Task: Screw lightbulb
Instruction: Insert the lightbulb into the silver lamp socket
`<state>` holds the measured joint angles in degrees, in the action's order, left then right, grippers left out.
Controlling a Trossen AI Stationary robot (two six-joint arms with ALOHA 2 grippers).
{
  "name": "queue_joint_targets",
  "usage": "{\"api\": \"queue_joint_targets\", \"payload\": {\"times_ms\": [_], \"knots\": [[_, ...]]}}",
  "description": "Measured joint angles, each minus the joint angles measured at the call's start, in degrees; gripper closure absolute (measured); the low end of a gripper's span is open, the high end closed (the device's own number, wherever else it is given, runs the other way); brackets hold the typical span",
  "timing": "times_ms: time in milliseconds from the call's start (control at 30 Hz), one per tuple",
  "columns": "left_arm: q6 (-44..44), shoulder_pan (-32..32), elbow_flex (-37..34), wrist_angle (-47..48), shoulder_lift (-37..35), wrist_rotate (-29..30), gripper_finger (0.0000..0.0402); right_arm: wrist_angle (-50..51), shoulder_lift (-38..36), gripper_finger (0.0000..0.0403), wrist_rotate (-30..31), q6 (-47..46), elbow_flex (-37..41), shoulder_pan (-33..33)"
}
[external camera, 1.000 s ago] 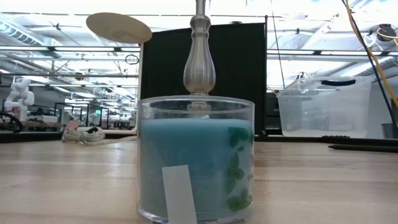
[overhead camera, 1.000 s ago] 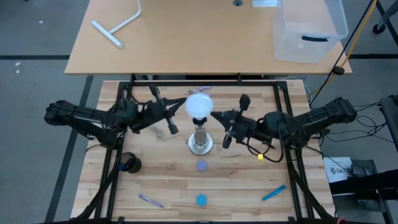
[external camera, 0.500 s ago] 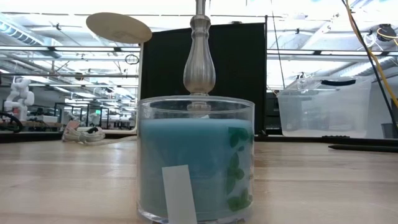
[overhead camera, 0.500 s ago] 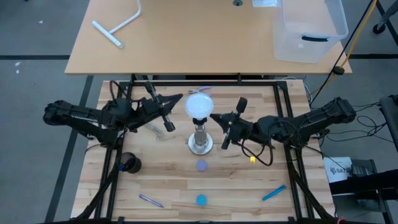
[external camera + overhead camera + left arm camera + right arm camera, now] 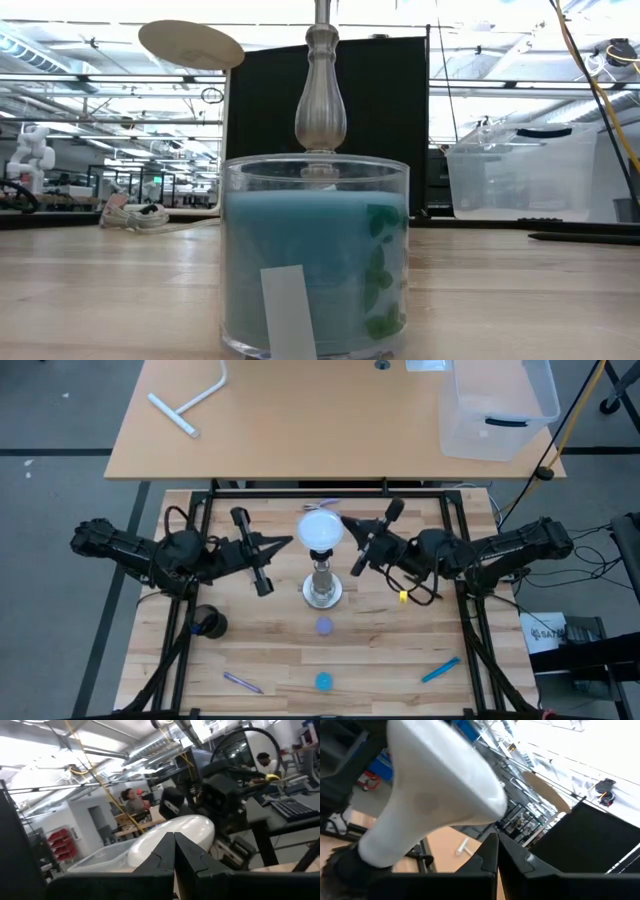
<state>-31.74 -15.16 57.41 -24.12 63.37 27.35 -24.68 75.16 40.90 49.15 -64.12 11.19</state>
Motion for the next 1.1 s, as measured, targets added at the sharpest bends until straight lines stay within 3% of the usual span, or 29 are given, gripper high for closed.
{"api": "queue_joint_targets", "payload": {"times_ms": [667,833,1100], "knots": [[4.45,4.50,0.00,3.00,1.49,-1.78,0.0401,-1.93,-0.16,0.0403,-0.63,3.96,0.00,1.74],[5.88,6.47,0.00,4.41,1.43,2.88,0.0401,-1.11,-0.25,0.0403,-2.43,4.06,-0.13,3.94],[6.94,8.54,-0.02,6.29,1.36,3.43,0.0401,3.83,-0.06,0.0403,-2.41,2.37,-0.09,7.19]]}}
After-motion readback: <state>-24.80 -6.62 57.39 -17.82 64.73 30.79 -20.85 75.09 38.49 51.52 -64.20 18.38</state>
